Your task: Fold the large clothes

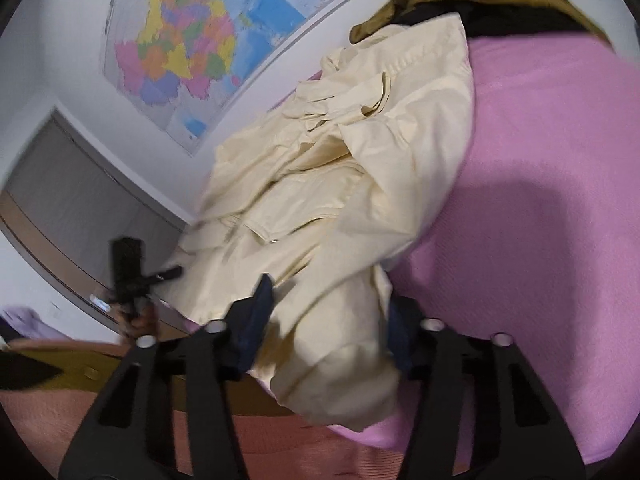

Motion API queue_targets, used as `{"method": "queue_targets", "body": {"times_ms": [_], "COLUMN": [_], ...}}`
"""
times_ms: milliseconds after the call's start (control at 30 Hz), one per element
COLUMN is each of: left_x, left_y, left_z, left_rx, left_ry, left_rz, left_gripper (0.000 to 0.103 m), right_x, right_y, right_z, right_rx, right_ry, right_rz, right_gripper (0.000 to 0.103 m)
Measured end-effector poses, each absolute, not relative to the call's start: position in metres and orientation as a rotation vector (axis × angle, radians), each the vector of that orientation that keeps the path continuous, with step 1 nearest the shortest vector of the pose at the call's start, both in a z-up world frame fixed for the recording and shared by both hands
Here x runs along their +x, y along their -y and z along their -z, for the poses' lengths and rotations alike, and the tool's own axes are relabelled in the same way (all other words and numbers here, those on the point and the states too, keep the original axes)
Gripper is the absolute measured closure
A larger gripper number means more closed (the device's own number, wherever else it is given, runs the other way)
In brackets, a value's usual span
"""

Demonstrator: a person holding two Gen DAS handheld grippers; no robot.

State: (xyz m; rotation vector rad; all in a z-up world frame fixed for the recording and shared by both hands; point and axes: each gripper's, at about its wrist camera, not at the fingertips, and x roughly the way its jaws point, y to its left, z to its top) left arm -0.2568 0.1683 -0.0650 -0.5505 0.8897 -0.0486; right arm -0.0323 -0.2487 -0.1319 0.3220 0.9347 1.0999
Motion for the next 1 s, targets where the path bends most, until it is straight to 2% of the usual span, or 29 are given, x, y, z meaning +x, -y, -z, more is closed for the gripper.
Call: {"method": "queue_targets", "body": {"times_ms": [33, 133, 233, 333, 600, 1000], "left_x": [-0.255, -0.252, -0.258, -0.270, -0.298, -0.240], "left_y": [-0.170, -0.178, -0.186, -0.192, -0.202, -0.235], "left_z": [0.066, 0.070, 0.058, 0.035, -0.005, -0.050], "left_rx": [-0.573, -0.666, -0.707, -0.714, -0.734, -0.695], "left_ry": [-0.889, -0.904, -0.876, -0.816, -0.711, -0.750], "left_rz": [0.053, 0.042, 0.055, 0.085, 0.131, 0.110], "left_gripper": [0.044, 0.066, 0.073, 0.078, 0.080, 0.082], "right_x": [-0.032, -0.034, -0.044, -0.059, -0.088, -0.025], "right_y": [0.248, 0.251, 0.259, 0.260, 0.274, 0.254], "right_z": [0.134, 0.131, 0.110, 0.085, 0.035, -0.005], "right_rx": [0.346, 0.428, 0.482, 0.467, 0.516, 0.596], "right_ry": [-0.949, -0.935, -0.855, -0.783, -0.645, -0.622], "right_rz": [-1.110, -1.134, -1.177, -1.214, -1.271, -1.212], "right_gripper": [0.075, 0.084, 0.086, 0.087, 0.087, 0.087]}}
